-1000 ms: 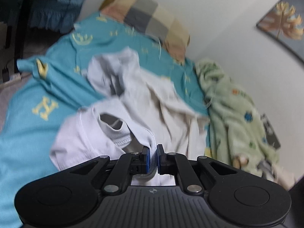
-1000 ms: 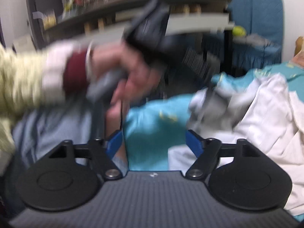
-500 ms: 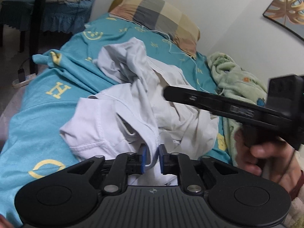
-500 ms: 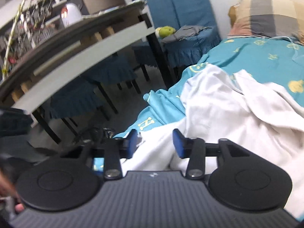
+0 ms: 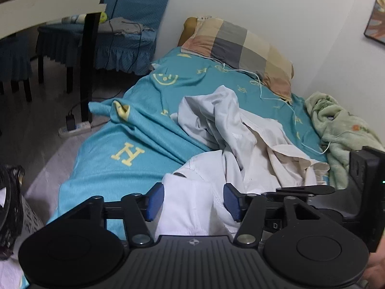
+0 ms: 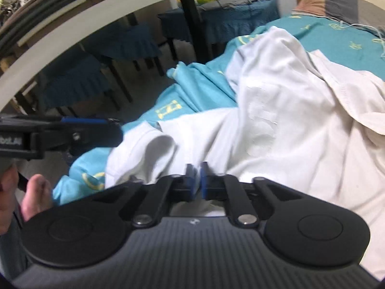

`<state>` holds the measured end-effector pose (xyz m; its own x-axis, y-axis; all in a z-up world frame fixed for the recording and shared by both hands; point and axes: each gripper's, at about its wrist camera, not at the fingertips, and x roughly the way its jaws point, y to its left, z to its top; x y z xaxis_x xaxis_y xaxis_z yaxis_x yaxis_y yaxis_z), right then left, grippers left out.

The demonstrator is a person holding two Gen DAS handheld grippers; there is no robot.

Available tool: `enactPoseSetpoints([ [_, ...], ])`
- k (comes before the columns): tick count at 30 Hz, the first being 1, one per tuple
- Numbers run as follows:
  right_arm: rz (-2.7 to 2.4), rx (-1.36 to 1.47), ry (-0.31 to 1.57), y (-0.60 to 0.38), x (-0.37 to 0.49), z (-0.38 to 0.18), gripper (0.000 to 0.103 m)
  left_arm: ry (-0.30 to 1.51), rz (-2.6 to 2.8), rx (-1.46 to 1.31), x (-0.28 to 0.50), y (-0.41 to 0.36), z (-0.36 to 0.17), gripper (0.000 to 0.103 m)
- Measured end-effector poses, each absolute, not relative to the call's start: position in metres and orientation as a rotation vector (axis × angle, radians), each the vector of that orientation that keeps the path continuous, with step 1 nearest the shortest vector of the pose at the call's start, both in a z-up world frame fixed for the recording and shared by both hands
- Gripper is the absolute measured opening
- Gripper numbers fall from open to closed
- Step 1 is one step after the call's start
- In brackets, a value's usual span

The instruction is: Fold clothes

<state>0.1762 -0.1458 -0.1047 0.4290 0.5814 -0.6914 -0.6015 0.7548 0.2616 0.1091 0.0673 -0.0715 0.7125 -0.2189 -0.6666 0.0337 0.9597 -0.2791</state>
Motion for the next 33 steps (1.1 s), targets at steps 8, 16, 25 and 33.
enactPoseSetpoints([
  [8, 0.672, 0.05, 0.849, -0.171, 0.164, -0.1, 0.003, 0.811, -0.187, -0.152, 0.127, 0.039, -0.095, 0.042],
  [16, 0.628, 0.075, 0.829, -0.182, 0.165, -0.095, 0.003, 0.801, -0.135, -0.157, 0.082, 0.055, -0.078, 0.004],
  [25, 0.734, -0.002, 0.705, -0.17, 0.16, -0.072, 0.007, 0.746, -0.087, -0.327, 0.051, 0.084, -0.054, 0.004],
  [33, 0.836, -0.361, 0.741, -0.104, 0.181, -0.066, 0.029, 0.779, -0.122, -0.365, 0.055, 0.087, -0.065, 0.004],
])
